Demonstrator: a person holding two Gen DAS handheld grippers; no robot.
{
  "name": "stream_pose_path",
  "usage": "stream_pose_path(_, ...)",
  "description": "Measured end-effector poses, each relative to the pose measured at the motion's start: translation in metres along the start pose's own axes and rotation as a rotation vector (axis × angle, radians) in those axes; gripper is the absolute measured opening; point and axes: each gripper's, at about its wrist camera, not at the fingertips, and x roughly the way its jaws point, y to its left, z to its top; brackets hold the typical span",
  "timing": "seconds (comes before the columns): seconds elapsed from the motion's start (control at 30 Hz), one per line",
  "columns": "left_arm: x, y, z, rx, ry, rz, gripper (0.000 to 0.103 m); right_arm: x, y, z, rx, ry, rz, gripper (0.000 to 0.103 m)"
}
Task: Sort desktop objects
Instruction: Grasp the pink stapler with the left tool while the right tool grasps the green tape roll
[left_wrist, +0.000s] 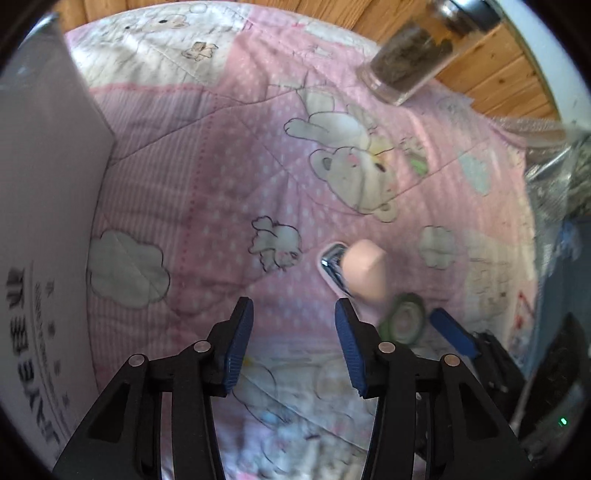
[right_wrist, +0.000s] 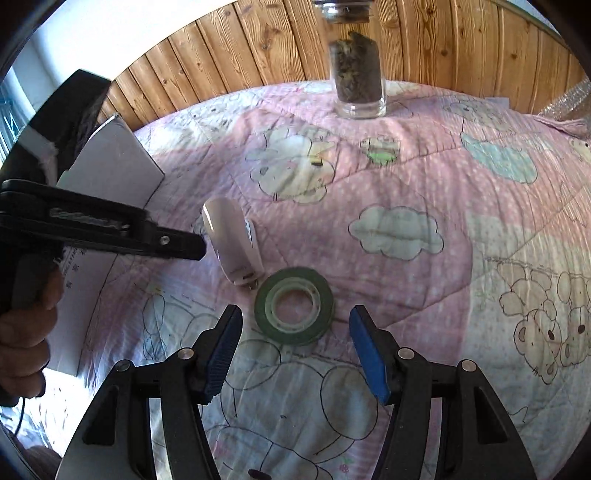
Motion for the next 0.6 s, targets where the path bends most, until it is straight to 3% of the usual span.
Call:
stream_pose_path(0.1,-0.011,-0.015,-0.006,-0.006,0.003,-0.065,0.049,-0.002,-0.002,0.003,-0.004,-0.024,-0.012,0.062)
stream_pose_path(0.23,-0.001,-0.035,0.010,-0.035,0.030,-0.080,0.051,0.004,0.002,0.003,-0.089,-0.039,-0.041,0.063)
stream_pose_path(0.43,0.032,-0.038,0.021,-0.081,0.082,0.025,0.051,0.013,0.026,-0.005,-0.322,-0.053,-0.098,0.064)
stream_pose_path(0.5,0.034,-0.038,0.021,-0.082,0.057,0.033,0.049,0.020,0.031,-0.007,-0.374,-0.049,-0.116,0.063)
stream_pose_path(0.53,0.034,-0.042,0.021,-0.059,0.059,0.045,0.048,0.020,0.031,-0.006,-0.373,-0.063,-0.112,0.056)
stream_pose_path(0.6,0.033,-0.046,0.018,-0.007,0.043,0.083,0.035,0.019,0.030,-0.005,-0.364,-0.063,-0.108,0.050)
